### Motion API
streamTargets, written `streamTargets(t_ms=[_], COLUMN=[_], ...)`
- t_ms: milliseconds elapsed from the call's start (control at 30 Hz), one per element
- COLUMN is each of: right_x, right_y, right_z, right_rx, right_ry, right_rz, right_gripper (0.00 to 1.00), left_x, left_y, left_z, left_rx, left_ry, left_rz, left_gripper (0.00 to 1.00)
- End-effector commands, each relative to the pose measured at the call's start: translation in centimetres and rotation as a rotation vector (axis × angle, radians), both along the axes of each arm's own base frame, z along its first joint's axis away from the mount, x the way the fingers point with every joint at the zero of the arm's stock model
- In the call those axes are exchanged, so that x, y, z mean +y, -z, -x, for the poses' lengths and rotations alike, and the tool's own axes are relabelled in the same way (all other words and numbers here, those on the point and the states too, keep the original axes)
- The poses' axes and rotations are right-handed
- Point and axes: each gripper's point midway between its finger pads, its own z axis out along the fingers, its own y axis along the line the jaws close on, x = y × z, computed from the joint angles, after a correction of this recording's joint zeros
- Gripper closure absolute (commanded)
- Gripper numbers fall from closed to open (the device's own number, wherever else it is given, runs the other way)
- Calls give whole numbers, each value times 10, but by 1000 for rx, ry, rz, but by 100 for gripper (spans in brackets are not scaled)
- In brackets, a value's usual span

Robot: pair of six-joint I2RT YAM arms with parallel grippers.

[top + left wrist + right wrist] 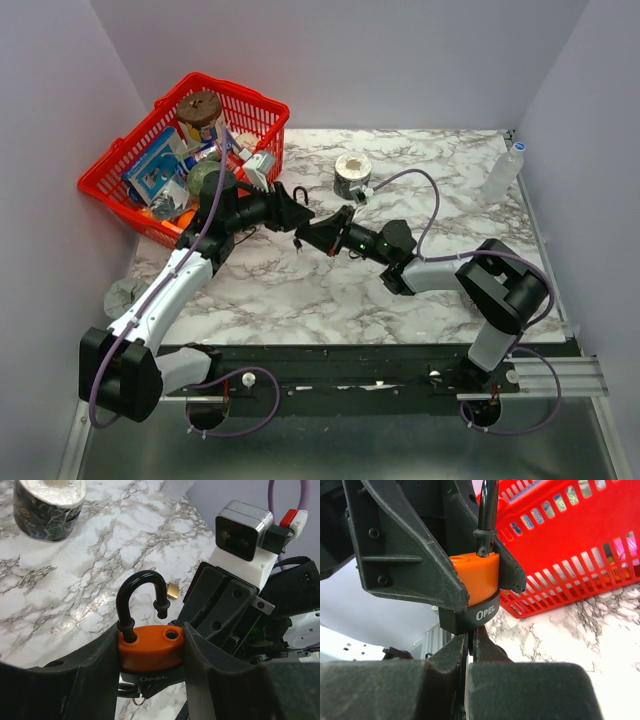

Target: Unlock with the key

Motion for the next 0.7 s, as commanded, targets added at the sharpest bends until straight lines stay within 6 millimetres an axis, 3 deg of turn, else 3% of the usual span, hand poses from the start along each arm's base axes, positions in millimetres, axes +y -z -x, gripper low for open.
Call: streamTargets(t_ms=[0,33,133,167,267,367,467,667], right_x=[-3,-7,-17,-20,-34,-52,-68,-93], right_y=[-34,-37,-36,-37,-33,-28,-21,-39], right_z=[15,17,23,26,39,53,56,56], right_rx=[-95,-111,-120,-123,-123,-129,-131,-182], right_ry=[-41,-31,-19,-21,-31,-23,0,92], right_rz=[-42,-37,-15,-12,15,49,99,210], right_gripper=[95,91,65,53,34,26,23,21], left_x=[-20,-19,-17,-16,-16,-14,-13,-15], left_y=[-19,-18,-19,-19,-20,-21,-14,-11], left_z=[42,41,38,37,37,36,40,62], left_rx=[-59,-58,-73,-75,-87,-114,-114,-162], left_ry=[221,214,191,187,191,191,208,320], left_rz=[59,55,36,31,24,4,-15,-17], left_gripper=[100,100,100,100,100,100,100,100])
